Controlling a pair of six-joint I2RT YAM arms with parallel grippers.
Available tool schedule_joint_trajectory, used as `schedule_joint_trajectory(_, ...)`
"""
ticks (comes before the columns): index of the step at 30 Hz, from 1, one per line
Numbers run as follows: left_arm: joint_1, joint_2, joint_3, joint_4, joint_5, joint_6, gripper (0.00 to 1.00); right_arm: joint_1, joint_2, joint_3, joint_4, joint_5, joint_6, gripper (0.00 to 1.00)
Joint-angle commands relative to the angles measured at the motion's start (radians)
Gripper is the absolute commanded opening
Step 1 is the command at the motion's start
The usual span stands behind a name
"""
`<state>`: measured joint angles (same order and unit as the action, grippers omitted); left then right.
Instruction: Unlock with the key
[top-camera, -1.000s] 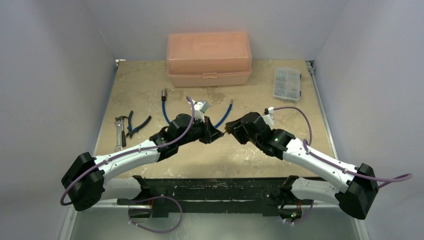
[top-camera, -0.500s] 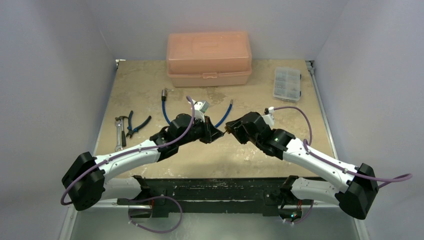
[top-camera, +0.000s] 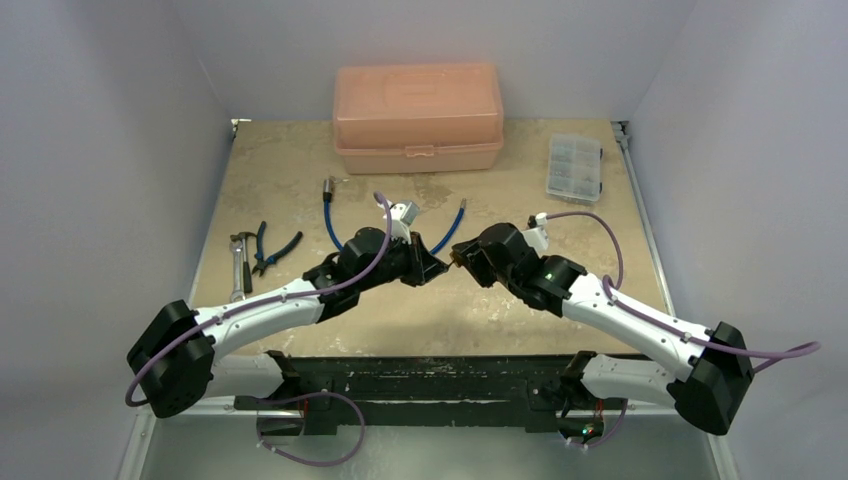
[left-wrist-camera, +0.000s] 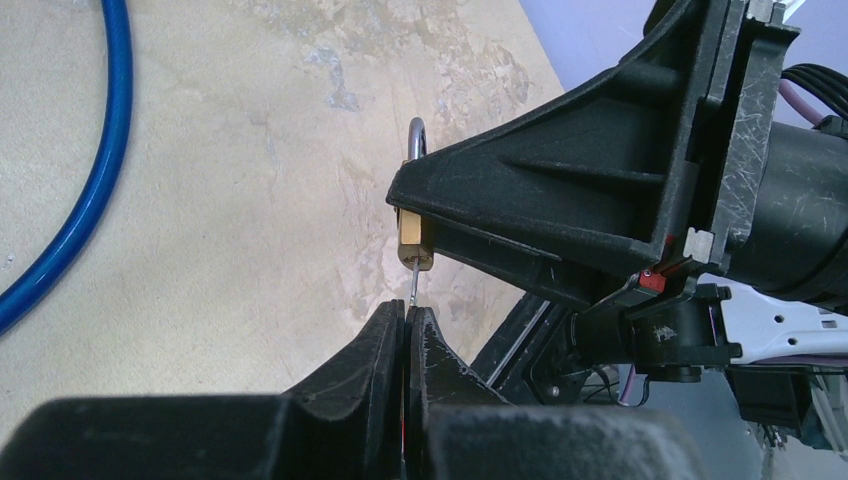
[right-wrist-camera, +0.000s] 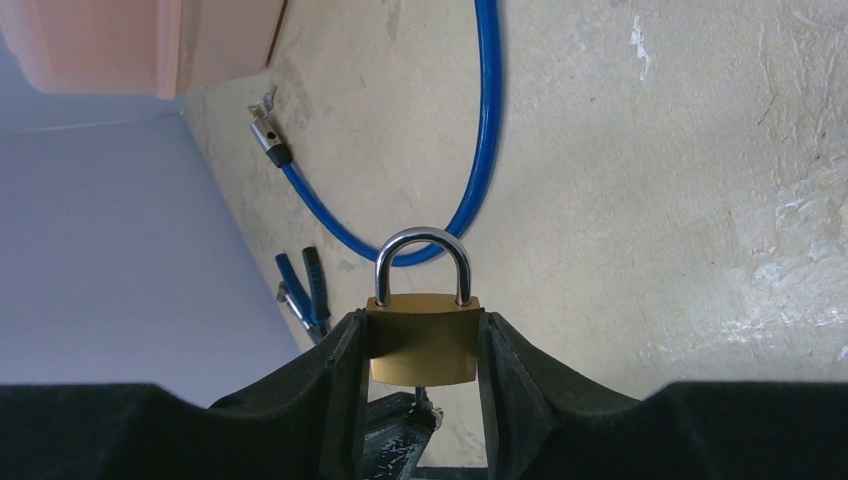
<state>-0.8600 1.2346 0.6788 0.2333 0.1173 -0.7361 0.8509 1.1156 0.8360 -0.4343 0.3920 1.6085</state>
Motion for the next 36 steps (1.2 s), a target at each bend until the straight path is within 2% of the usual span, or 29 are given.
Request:
schedule_joint_trajectory(1, -0.005, 0.015, 0.02, 0.092, -0.043, -0.043, 0.0, 0.019, 0.013, 0.076, 0.007, 0.011, 0.024, 0.0)
schedule_joint_trajectory(16, -0.014, 0.04, 0.043, 0.072, -0.11, -0.017, 0.0, 0.021, 0.021, 0.075, 0.025, -0.025, 0.017, 0.0)
schedule_joint_trajectory(20, -0.014, 0.047, 0.043, 0.078, -0.114, 0.005, 0.0, 0.02, 0.024, 0.096, -0.001, -0.034, 0.016, 0.0)
schedule_joint_trajectory(26, -0.019, 0.017, -0.001, 0.119, -0.192, 0.039, 0.0, 0.02, 0.043, 0.126, -0.054, -0.074, 0.05, 0.0)
schedule_joint_trajectory(36, -0.019, 0.004, -0.01, 0.12, -0.176, 0.016, 0.0, 0.021, 0.041, 0.132, -0.05, -0.045, 0.035, 0.0)
